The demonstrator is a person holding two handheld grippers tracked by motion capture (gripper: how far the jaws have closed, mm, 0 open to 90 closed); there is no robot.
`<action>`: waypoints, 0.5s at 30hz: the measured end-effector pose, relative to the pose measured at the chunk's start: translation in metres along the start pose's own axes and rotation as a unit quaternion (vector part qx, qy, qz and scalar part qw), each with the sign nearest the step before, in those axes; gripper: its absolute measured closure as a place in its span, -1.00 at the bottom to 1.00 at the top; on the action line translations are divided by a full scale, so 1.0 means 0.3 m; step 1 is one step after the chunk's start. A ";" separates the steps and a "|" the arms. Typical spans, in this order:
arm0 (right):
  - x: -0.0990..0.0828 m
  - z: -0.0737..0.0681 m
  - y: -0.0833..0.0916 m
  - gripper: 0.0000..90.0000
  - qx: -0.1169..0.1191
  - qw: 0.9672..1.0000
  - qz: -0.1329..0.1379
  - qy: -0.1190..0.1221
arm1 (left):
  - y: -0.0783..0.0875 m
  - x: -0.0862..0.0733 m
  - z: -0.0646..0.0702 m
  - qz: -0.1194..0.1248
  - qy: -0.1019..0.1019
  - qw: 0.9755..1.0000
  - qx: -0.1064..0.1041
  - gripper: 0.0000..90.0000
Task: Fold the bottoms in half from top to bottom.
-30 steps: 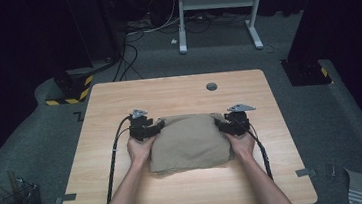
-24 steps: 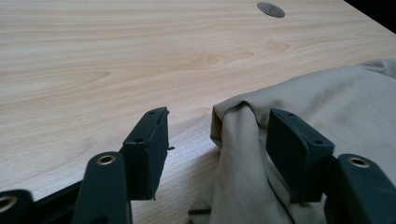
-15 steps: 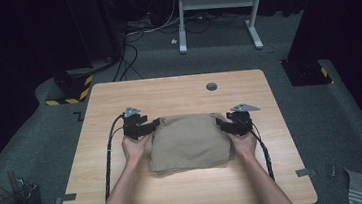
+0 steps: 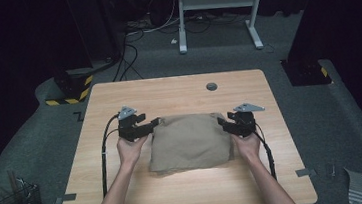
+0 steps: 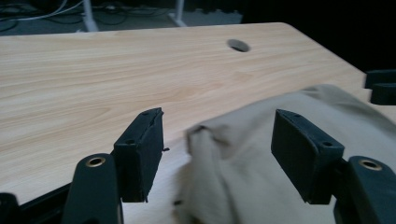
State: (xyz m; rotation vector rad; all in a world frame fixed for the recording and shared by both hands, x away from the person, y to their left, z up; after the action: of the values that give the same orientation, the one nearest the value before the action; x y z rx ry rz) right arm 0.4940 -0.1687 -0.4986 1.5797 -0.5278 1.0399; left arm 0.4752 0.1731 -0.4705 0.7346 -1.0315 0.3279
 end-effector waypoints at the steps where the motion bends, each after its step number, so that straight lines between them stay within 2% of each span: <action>1: 0.008 -0.024 0.018 0.05 0.009 1.000 0.005 0.007 | -0.007 0.001 0.043 -0.003 -0.013 1.000 -0.012 -0.24; 4: 0.006 -0.069 0.034 0.05 0.027 1.000 0.007 0.013 | -0.049 -0.008 0.097 -0.013 -0.037 0.999 -0.017 -0.24; 6: -0.005 -0.101 0.031 0.05 0.034 0.999 0.004 0.025 | -0.092 -0.028 0.121 -0.031 -0.037 0.998 -0.031 -0.24; 8: -0.022 -0.123 0.018 0.05 0.037 0.999 -0.005 0.035 | -0.127 -0.054 0.138 -0.051 -0.043 0.997 -0.033 -0.24; 10: -0.047 -0.135 0.002 0.05 0.042 0.998 -0.017 0.033 | -0.149 -0.082 0.146 -0.063 -0.036 0.997 -0.039 -0.24; 12: -0.072 -0.138 -0.012 0.05 0.043 0.998 -0.027 0.034 | -0.161 -0.108 0.138 -0.070 -0.032 0.997 -0.032 -0.23; 15: -0.100 -0.125 -0.025 0.05 0.043 0.998 -0.033 0.026 | -0.166 -0.134 0.116 -0.065 -0.014 0.997 -0.034 -0.21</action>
State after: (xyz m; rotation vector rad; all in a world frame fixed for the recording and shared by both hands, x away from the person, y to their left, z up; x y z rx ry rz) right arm 0.4718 -0.1370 -0.5279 1.6292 -0.3983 1.0629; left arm 0.4610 0.1166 -0.5142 0.7426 -1.0124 0.1703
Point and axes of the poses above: each handheld gripper's, and its own axes: y roughly backward along the jaws, x roughly out of its top, z roughly to its right, the point moved 4 cm from there along -y, roughly forward along the jaws, and after that the axes turned 13 degrees about -x, right-handed, at the moved point
